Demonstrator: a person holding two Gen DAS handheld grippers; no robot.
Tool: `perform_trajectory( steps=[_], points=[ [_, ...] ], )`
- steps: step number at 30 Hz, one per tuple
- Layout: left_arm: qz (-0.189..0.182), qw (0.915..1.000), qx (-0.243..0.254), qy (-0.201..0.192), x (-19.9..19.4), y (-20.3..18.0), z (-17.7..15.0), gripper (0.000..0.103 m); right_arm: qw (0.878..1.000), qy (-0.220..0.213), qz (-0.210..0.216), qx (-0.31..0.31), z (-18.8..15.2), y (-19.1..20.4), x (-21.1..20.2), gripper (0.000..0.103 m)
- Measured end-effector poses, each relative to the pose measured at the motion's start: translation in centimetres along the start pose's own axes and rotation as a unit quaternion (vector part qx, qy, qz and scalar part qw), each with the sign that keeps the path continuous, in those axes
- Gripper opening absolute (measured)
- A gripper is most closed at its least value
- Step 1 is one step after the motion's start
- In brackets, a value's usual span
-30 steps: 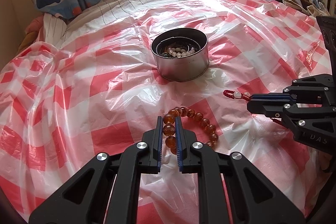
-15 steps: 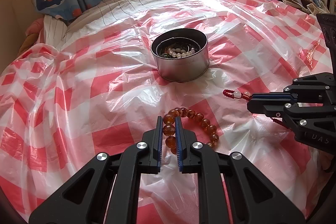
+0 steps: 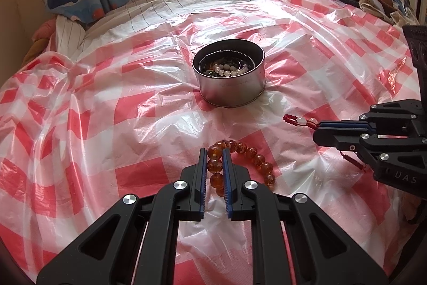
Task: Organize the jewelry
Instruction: 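Lift the amber bead bracelet with the left gripper while the right lifts the red string bracelet, then carry both bracelets over the silver tin and open both grippers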
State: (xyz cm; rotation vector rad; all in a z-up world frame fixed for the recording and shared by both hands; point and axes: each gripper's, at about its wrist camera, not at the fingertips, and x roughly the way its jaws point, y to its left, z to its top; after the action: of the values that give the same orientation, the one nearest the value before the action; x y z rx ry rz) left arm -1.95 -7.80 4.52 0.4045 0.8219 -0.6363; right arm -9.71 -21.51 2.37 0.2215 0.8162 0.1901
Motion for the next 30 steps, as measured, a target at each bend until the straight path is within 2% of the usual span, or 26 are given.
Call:
perform_trajectory(
  steps=[4, 11, 19, 25, 30],
  points=[
    [-0.023, 0.9995, -0.023, 0.001, 0.2, 0.9, 0.1, 0.01, 1.0, -0.005, 0.006, 0.012, 0.4, -0.1, -0.2, 0.007],
    [-0.015, 0.9997, -0.021, 0.003, 0.5, 0.6, -0.1, 0.01, 1.0, -0.006, 0.009, 0.026, 0.3, -0.8, -0.2, 0.007],
    [-0.027, 0.9989, -0.032, -0.02, -0.3, 1.0, 0.4, 0.01, 0.999, -0.018, 0.015, 0.032, 0.4, -1.0, -0.6, 0.007],
    [-0.056, 0.996, -0.048, -0.051, -2.7, 0.7, 2.5, 0.01, 0.996, -0.053, 0.04, 0.056, 1.3, -1.8, -1.6, 0.007],
    [-0.08, 0.9913, -0.066, -0.08, -3.8, 1.7, 6.5, 0.01, 0.994, -0.088, 0.043, 0.056, 3.4, -2.0, -2.3, 0.007]
  ],
)
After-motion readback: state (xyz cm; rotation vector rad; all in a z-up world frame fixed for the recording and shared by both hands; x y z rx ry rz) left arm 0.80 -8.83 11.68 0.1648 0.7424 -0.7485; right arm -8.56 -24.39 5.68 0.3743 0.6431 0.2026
